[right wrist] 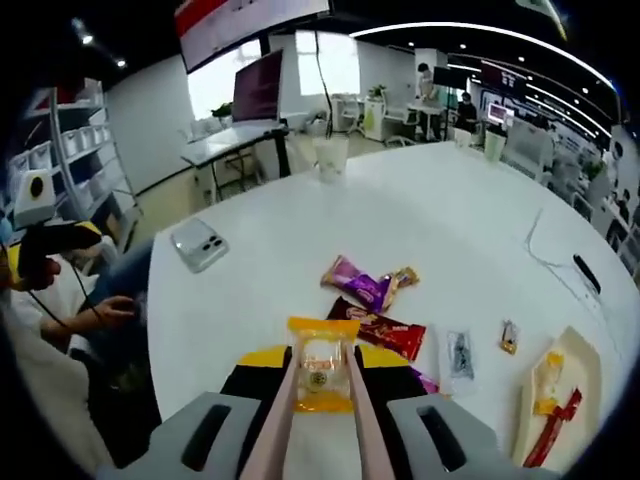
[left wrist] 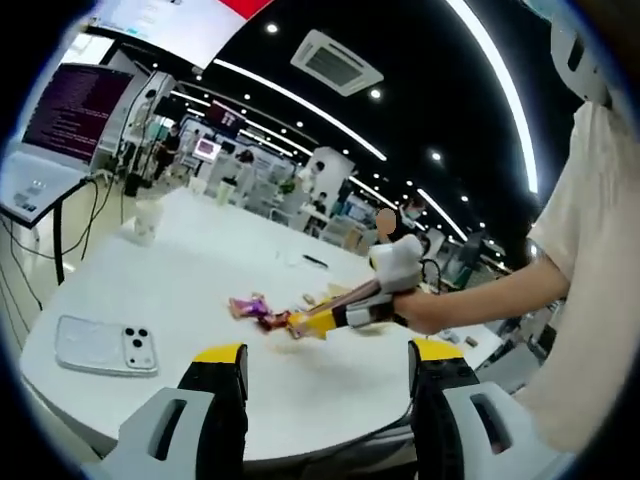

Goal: Place the target food into the container with the food tongs after gripping and lifting it, then release it inside without dropping or visibly crushing the food.

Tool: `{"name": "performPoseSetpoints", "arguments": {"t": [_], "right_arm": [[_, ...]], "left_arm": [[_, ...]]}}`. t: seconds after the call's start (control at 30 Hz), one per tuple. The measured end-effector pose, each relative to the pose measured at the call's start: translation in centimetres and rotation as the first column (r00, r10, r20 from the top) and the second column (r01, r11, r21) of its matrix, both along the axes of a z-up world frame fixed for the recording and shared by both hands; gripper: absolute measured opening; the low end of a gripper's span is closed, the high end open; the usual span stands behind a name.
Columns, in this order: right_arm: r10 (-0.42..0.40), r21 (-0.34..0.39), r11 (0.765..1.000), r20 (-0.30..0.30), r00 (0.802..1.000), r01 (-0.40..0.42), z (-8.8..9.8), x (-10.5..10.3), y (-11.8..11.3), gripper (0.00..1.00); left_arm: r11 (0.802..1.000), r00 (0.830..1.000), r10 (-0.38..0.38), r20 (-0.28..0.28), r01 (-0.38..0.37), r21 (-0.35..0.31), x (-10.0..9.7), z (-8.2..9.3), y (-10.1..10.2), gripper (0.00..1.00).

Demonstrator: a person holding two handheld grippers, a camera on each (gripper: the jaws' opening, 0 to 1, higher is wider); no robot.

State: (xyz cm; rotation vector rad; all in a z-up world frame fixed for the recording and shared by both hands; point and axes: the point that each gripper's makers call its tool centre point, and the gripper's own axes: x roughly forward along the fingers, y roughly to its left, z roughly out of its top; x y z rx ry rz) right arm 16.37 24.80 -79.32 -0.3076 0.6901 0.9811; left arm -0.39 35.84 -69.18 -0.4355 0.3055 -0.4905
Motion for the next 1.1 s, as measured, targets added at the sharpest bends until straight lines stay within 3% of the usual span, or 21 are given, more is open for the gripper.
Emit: {"name": "performPoseSetpoints", "arguments": {"t": [0.2,1.1], "right_arm": [[-0.008,0.026,1.0,0.023,1.0,0.007,1.5,0.5,0.0,0.24],[-0.079,0.113,0.992,0.142,0.987,0.063,8.6,1.7,-1.8,0.24]], "left_arm": [[1.0,1.0,0.001,0.024,-0.001,0.016,0.1,1.0,0.1,0.65],[0.999,0.997,-0.032,0.064,0.031,0.015,0.3,2.3,-1.5,0.65]]}}
